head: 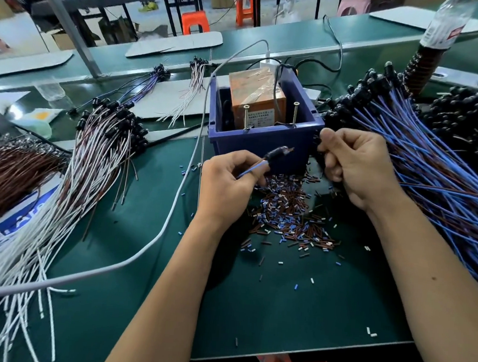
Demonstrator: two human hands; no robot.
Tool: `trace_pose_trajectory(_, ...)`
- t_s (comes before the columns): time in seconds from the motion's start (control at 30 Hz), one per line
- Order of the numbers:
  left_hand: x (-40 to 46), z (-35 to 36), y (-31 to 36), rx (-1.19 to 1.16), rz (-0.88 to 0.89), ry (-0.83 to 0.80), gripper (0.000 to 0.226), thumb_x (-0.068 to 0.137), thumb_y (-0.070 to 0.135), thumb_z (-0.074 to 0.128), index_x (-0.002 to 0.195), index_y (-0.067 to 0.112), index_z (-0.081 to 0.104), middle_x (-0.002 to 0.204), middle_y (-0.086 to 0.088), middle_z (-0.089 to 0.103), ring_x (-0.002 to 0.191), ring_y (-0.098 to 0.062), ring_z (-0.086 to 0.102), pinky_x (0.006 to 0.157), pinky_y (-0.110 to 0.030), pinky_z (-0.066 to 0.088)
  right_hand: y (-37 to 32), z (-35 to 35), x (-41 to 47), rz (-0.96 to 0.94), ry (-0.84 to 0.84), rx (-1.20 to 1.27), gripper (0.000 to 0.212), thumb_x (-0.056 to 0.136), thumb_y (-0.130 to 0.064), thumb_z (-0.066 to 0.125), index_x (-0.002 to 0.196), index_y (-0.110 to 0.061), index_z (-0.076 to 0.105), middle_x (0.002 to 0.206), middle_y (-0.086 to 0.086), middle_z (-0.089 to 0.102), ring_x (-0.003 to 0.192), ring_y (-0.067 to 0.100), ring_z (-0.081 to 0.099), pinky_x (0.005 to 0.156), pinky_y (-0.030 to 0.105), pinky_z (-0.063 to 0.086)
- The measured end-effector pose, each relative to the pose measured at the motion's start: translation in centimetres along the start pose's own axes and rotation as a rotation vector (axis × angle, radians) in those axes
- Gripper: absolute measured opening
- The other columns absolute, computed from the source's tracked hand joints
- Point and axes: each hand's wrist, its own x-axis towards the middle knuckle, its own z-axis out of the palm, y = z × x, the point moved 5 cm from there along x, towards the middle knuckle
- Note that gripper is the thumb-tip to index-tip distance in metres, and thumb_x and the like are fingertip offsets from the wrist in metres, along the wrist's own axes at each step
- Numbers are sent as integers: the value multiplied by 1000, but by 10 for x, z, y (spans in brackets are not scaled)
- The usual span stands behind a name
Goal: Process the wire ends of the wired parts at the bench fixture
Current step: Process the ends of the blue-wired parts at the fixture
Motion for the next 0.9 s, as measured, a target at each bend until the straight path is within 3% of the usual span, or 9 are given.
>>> trace_pose_trajectory(0.17, -4, 6, 0, -149, -82, 14, 15, 91, 21, 68, 79, 16, 75, 65, -1, 72, 64, -13, 65, 70, -33, 53, 7, 28, -10, 15, -137, -89, 18, 89, -35, 79, 82, -18, 76, 57, 4, 63, 35, 9, 41, 35, 17, 32)
trace_pose_trajectory(0.27, -8, 13, 3, -161, -72, 1, 17, 93, 18, 66, 79, 13, 74, 68, -2, 74, 66, -14, 67, 70, -32, 55, 10, 51, -17, 16, -208, 43, 11, 91, -21, 77, 81, -20, 79, 61, 4, 62, 36, 8, 41, 35, 17, 32)
trace_pose_trajectory(0.37, -9, 14, 5, -159, -47, 23, 16, 94, 14, 66, 81, 9, 75, 73, -3, 76, 72, -19, 73, 74, -40, 60, 9, 56, -21, 50, -177, 150, 11, 83, -25, 77, 75, -18, 78, 62, 5, 60, 37, 7, 40, 35, 17, 31)
trace_pose_trajectory(0.47, -12, 11, 9, -126, -6, 153, 15, 96, 13, 67, 83, 12, 74, 77, 0, 76, 74, -20, 73, 74, -38, 60, 8, 52, -20, 61, -102, 158, 15, 83, -26, 77, 81, -12, 76, 65, 5, 62, 38, 8, 39, 35, 17, 30)
trace_pose_trajectory(0.57, -16, -1, 13, 3, 72, 407, 12, 95, 12, 68, 85, 16, 74, 76, 8, 75, 71, -8, 69, 67, -29, 55, 3, 49, -19, 18, -85, 209, 14, 97, -21, 68, 92, -7, 66, 86, 9, 74, 41, 11, 46, 37, 20, 34)
trace_pose_trajectory(0.63, -17, -9, 12, 10, 84, 532, 10, 95, 13, 67, 90, 15, 75, 76, 7, 74, 72, -9, 71, 68, -34, 58, 0, 49, -19, -4, -112, 229, 15, 103, -20, 60, 93, -10, 62, 96, 13, 77, 42, 14, 51, 38, 21, 37)
trace_pose_trajectory(0.73, -17, -14, 11, -42, 70, 568, 13, 97, 11, 65, 106, 14, 74, 76, -1, 74, 72, -21, 74, 69, -45, 59, 1, 50, -20, 31, -124, 240, 20, 95, -30, 64, 90, -11, 68, 82, 9, 76, 40, 11, 50, 38, 20, 36)
trace_pose_trajectory(0.9, -19, -11, 17, -61, 100, 564, 27, 89, 4, 60, 106, 18, 75, 67, 7, 69, 63, -8, 67, 61, -18, 49, 8, 49, -19, 153, -94, 358, 23, 89, -31, 67, 88, -8, 73, 71, 5, 70, 38, 4, 45, 36, 14, 32)
